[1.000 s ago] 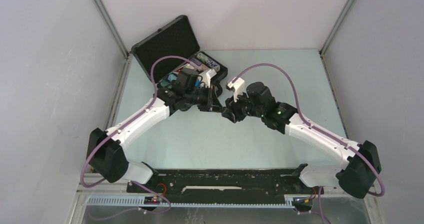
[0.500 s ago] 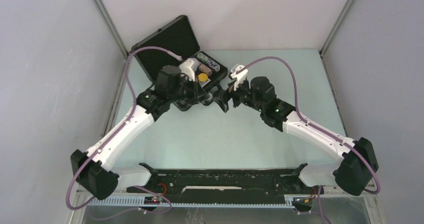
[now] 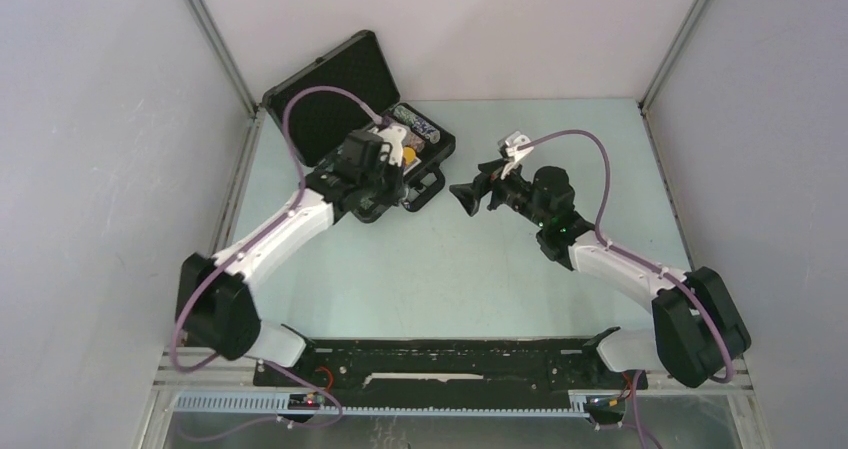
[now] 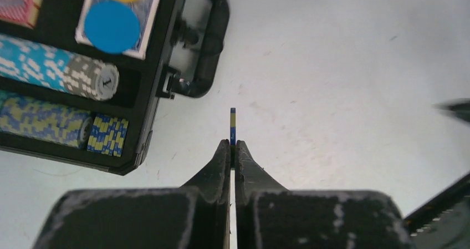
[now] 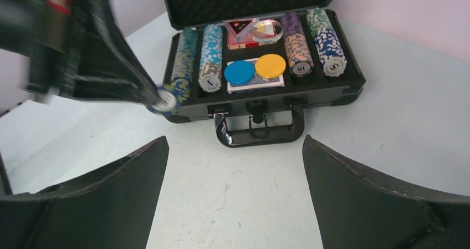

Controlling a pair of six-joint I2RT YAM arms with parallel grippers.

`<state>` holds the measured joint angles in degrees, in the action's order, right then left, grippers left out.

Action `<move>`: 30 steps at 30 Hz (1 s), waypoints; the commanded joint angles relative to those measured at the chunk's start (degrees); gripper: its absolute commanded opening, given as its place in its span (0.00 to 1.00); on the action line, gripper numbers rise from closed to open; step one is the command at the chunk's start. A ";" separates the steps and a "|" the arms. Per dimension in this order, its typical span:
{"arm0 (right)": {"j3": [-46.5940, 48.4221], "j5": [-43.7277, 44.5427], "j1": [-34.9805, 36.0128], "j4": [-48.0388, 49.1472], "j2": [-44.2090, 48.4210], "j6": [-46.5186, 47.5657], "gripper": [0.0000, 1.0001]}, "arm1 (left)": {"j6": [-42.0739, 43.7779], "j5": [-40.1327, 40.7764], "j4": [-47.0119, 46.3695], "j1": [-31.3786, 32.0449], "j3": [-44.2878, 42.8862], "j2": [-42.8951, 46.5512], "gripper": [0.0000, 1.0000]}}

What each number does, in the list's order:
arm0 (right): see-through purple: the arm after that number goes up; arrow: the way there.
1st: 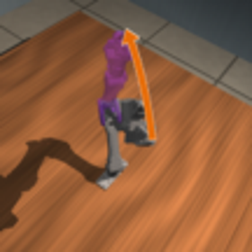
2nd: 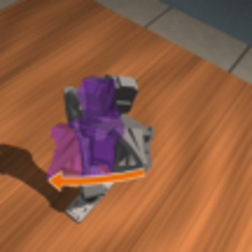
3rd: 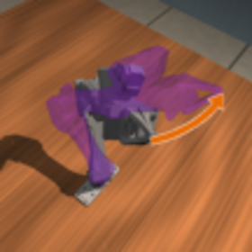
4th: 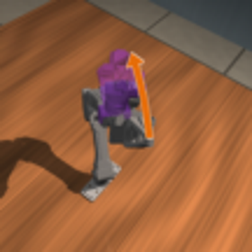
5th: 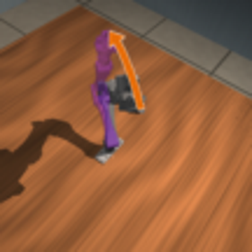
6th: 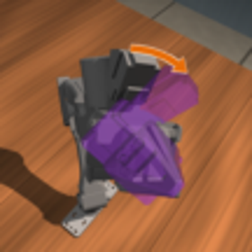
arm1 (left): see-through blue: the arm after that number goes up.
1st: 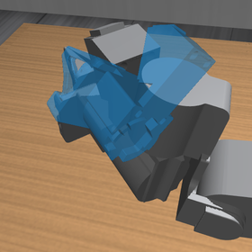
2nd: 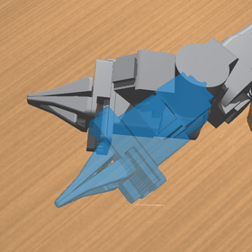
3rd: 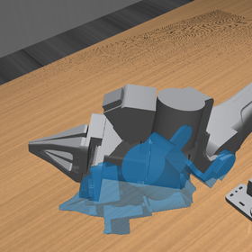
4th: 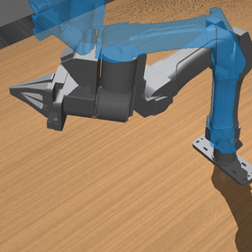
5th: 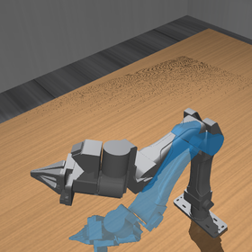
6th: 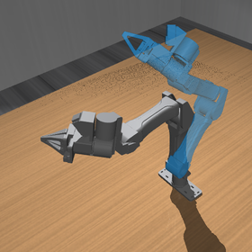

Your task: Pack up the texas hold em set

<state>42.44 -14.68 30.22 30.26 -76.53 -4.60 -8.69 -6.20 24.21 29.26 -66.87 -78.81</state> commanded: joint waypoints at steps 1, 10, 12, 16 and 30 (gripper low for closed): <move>-2.92 -9.57 -3.57 9.08 3.74 -4.47 1.00 | 6.28 4.40 4.38 0.21 -2.83 -5.98 0.00; -2.05 -13.72 -4.09 6.99 3.39 -3.45 1.00 | 8.25 12.91 11.10 0.20 -3.44 -11.14 0.00; -1.99 -13.88 -4.12 7.04 3.21 -3.65 1.00 | 8.59 15.34 10.20 0.19 -3.51 -11.52 0.00; -1.74 -14.54 -4.25 7.56 2.28 -4.19 1.00 | 10.26 17.93 8.49 0.19 -3.33 -12.28 0.00; -1.43 -16.29 -4.04 8.58 1.17 -5.76 1.00 | 9.07 25.06 9.72 -0.25 -8.09 -17.16 0.00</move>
<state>39.51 -30.15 26.24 36.27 -75.02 -9.41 0.03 15.31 34.46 29.21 -71.44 -94.67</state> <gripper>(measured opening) 0.993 0.017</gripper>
